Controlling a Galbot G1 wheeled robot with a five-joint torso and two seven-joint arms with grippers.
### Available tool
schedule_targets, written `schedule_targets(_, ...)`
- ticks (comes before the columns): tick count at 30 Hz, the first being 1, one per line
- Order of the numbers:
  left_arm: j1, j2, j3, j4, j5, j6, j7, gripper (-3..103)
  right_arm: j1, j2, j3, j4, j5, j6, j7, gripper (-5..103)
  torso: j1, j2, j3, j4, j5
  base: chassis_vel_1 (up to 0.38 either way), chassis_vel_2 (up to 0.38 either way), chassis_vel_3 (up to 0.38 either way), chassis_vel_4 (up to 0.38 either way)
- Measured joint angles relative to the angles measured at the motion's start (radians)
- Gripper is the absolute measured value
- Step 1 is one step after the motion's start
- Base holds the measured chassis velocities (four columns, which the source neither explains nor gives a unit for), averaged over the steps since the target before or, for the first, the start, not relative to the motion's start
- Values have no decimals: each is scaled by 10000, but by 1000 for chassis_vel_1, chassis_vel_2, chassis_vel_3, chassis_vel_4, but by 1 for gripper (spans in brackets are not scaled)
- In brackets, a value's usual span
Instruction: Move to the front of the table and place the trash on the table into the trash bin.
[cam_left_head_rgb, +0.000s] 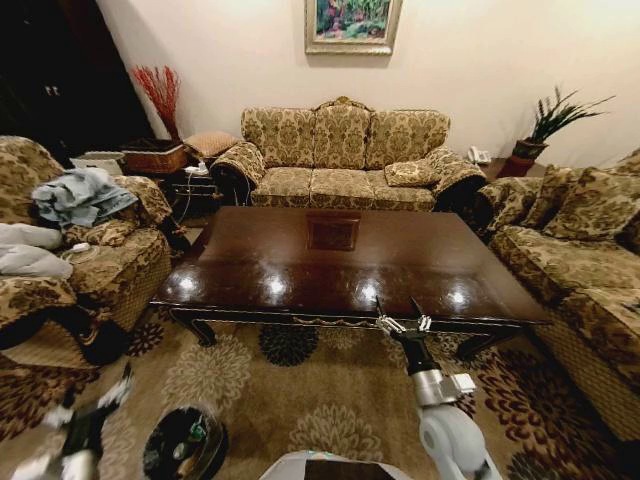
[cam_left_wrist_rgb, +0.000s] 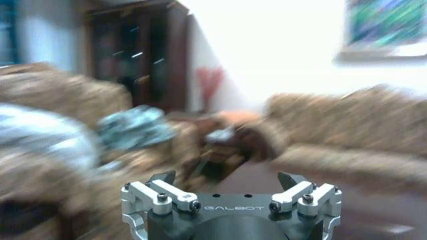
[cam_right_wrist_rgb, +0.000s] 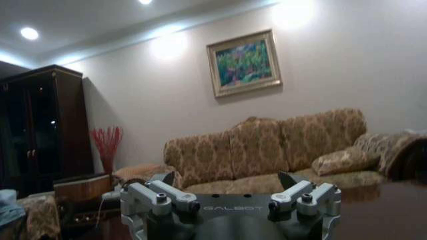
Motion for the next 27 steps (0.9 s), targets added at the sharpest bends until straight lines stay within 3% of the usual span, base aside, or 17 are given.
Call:
schedule_targets(6, -406, 438, 1596, -1049, 930, 323, 130, 100, -904, 106, 264, 1393, -471, -29, 259, 100, 0, 3, 0, -1, -2, 0, 0, 0, 0)
schedule_targets(12, -552, 1152, 2296, -1568, 840, 662, 294, 100, -1014, 681, 201, 1938, -1141, -185, 764, 100, 1, 4, 2, 1, -2, 0, 0, 0, 0)
schedule_targets(27, -629, 1319, 2626, -1383, 1015, 799, 392, 100, -914, 852, 32, 2025, -1582, -300, 746, 100, 2, 8, 4, 2, -2, 0, 0, 0, 0)
